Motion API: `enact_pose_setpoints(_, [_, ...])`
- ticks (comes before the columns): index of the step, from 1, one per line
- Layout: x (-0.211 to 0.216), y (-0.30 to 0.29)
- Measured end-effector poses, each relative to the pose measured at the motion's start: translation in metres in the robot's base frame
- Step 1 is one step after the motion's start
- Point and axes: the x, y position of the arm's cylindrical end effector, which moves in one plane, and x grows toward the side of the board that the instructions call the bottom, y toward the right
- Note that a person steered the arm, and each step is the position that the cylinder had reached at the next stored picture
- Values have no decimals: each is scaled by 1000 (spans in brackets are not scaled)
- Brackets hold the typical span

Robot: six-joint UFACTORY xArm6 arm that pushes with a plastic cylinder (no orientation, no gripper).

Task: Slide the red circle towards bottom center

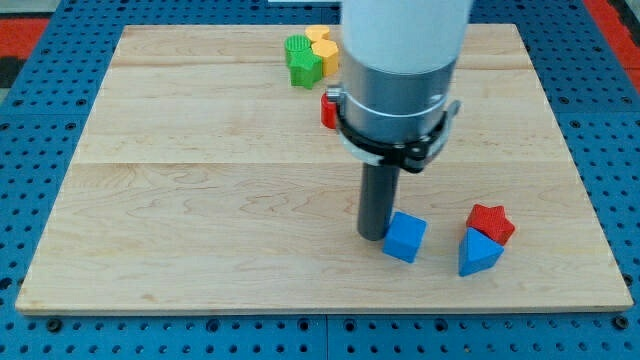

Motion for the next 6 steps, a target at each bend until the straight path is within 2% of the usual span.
enact_pose_setpoints(1, [-6,19])
enact_pose_setpoints(2, [-57,-13])
enact_pose_setpoints(3, [-115,-2])
enact_pose_setpoints(4, [-167,58])
enact_pose_setpoints(5, [-206,31])
enact_pose_setpoints(6, [-197,-27])
